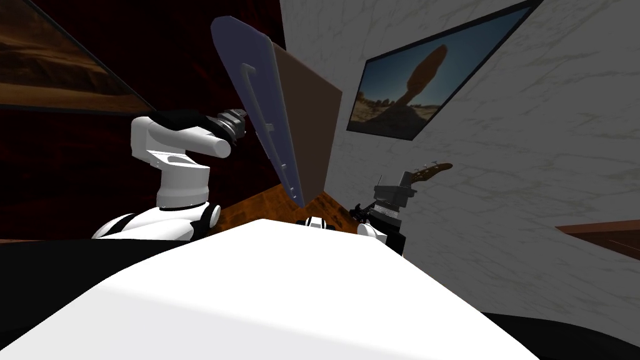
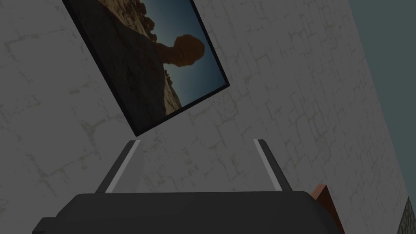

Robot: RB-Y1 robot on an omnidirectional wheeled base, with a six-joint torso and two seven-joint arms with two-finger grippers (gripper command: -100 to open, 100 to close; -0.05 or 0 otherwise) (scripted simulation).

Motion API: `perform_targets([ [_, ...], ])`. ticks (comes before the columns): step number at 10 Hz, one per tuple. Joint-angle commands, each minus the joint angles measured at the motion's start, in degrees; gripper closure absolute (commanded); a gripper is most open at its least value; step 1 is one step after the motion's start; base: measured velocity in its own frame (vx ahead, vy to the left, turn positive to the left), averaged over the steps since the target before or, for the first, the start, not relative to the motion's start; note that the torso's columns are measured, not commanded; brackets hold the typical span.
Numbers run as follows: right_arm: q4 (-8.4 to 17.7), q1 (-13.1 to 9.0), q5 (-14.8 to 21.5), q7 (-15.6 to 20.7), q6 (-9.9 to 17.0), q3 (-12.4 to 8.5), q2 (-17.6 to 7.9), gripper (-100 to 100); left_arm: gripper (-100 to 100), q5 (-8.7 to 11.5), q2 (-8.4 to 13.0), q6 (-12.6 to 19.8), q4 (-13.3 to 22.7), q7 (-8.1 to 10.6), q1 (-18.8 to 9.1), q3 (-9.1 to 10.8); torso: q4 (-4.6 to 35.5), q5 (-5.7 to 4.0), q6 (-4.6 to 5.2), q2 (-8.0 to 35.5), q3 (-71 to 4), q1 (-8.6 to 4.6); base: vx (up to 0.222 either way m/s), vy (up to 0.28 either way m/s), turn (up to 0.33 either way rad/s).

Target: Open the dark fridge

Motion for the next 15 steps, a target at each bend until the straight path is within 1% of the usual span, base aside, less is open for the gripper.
perform_targets([
  [1,0.0,0.0,0.0,0.0,0.0,0.0,0.0,0,-100,1.3,2.4,4.6,1.0,-0.45,-2.3,1.50,0.0,-0.02,0.02,-0.1,0.0,-0.09,0.061,-0.073,-0.025],
  [2,0.0,0.0,0.0,0.0,0.0,0.0,0.0,0,-100,1.3,2.4,5.2,1.0,-0.45,-2.3,1.50,0.0,-0.02,0.01,-0.1,-0.1,-0.09,0.030,-0.040,0.006],
  [3,0.0,0.0,0.0,0.0,0.0,0.0,0.0,0,-100,2.5,4.7,7.3,2.0,-0.87,-4.5,2.92,0.0,0.01,0.00,0.0,0.0,0.02,0.043,-0.068,-0.043],
  [4,0.0,0.0,0.0,0.0,0.0,0.0,0.0,0,-100,2.5,4.7,8.9,2.0,-0.87,-4.5,2.92,0.0,-0.03,0.02,0.0,0.0,-0.10,0.052,-0.069,-0.023],
  [5,0.0,0.0,0.0,0.0,0.0,0.0,0.0,0,-100,2.5,4.7,9.5,2.0,-0.87,-4.5,2.92,0.0,-0.02,0.00,0.0,0.0,-0.10,0.024,-0.037,0.007],
  [6,0.0,0.0,0.0,0.0,0.0,0.0,0.0,0,-100,3.7,7.0,11.8,3.1,-1.28,-6.6,4.30,0.0,0.01,0.00,0.0,0.0,0.02,0.035,-0.066,-0.036],
  [8,0.0,0.0,0.0,0.0,0.0,0.0,0.0,0,-100,3.7,7.0,13.8,3.1,-1.28,-6.6,4.30,0.0,-0.03,0.02,-0.1,0.0,-0.11,0.036,-0.053,-0.011],
  [9,0.0,0.0,0.0,0.0,0.0,0.0,0.0,0,-100,4.9,9.2,15.8,4.1,-1.67,-8.7,5.64,0.0,0.01,0.01,0.0,0.0,0.01,0.033,-0.064,-0.035],
  [10,0.0,0.0,0.0,0.0,0.0,0.0,0.0,0,-100,4.9,9.2,17.2,4.1,-1.67,-8.7,5.64,0.0,-0.02,0.01,0.0,0.0,-0.09,0.040,-0.067,-0.023],
  [11,0.0,0.0,0.0,0.0,0.0,0.0,0.0,0,-100,4.9,9.2,17.9,4.1,-1.67,-8.7,5.64,0.0,-0.03,0.01,-0.1,0.0,-0.10,0.029,-0.029,0.002],
  [12,0.0,0.0,0.0,0.0,0.0,0.0,0.0,0,-100,6.0,11.4,20.2,5.1,-2.05,-10.7,6.94,0.0,0.01,0.01,0.0,0.0,0.03,0.061,-0.066,-0.040],
  [13,0.0,0.0,0.0,0.0,0.0,0.0,0.0,0,-100,6.0,11.4,21.7,5.1,-2.05,-10.7,6.94,0.0,-0.04,0.03,-0.1,-0.1,-0.13,0.053,-0.063,-0.012],
  [14,0.0,0.0,0.0,0.0,0.0,0.0,0.0,0,-100,7.1,13.5,23.2,6.2,-2.41,-12.6,8.17,0.0,-0.05,0.05,-0.1,-0.1,-0.13,0.052,-0.083,-0.025],
  [15,0.0,0.0,0.0,0.0,0.0,0.0,0.0,0,-100,7.1,13.5,25.1,6.2,-2.41,-12.6,8.17,0.0,-0.11,0.09,-0.1,-0.1,-0.25,0.036,-0.066,0.002],
])
